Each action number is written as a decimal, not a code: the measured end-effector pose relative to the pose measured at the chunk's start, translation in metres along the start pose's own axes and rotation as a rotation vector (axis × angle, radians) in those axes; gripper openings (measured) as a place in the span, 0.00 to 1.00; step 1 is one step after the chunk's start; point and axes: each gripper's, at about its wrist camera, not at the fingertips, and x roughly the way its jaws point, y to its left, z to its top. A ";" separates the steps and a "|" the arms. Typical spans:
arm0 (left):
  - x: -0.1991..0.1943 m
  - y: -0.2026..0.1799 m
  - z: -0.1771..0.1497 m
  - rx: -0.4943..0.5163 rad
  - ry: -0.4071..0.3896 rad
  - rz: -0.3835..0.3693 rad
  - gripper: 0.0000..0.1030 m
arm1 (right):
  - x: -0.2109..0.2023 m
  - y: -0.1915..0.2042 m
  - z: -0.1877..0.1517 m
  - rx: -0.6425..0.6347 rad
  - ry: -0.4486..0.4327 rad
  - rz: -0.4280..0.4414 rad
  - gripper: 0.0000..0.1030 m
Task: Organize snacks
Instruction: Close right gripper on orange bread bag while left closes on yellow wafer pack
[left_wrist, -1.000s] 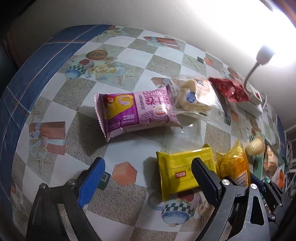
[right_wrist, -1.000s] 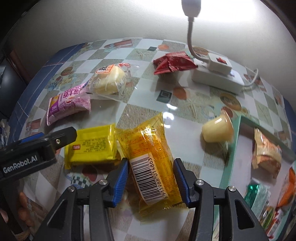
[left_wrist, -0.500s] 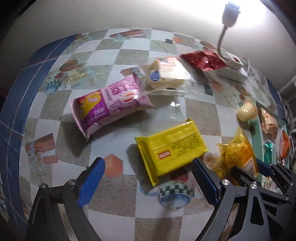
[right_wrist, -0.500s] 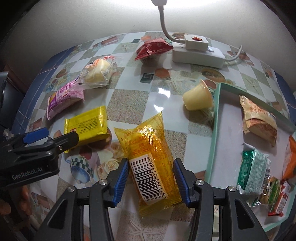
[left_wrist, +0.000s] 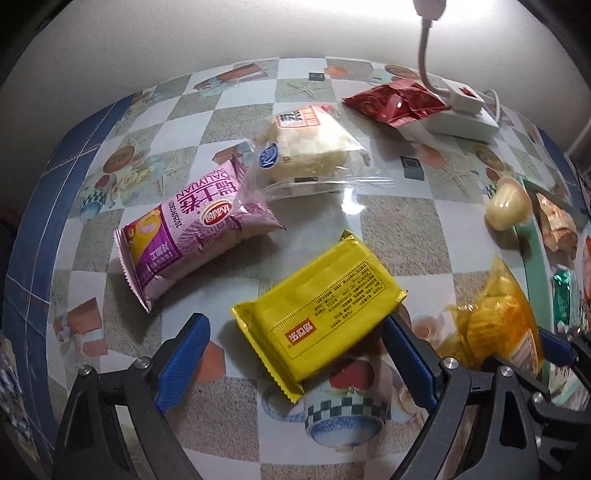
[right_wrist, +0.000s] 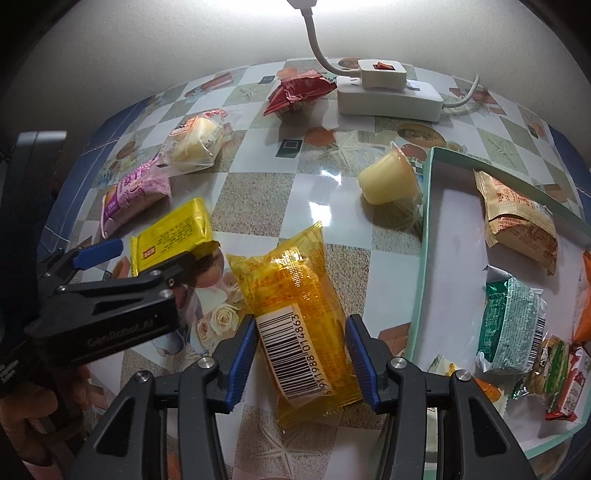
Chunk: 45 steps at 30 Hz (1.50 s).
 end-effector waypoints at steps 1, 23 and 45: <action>-0.001 0.003 0.000 -0.014 -0.008 0.007 0.92 | 0.000 0.000 0.000 0.000 0.000 0.000 0.51; 0.008 0.018 0.006 -0.132 -0.043 -0.015 0.76 | 0.005 0.003 0.001 -0.002 0.004 -0.015 0.51; -0.006 0.003 -0.026 -0.150 0.023 -0.035 0.57 | 0.013 0.023 -0.007 -0.131 -0.012 -0.141 0.54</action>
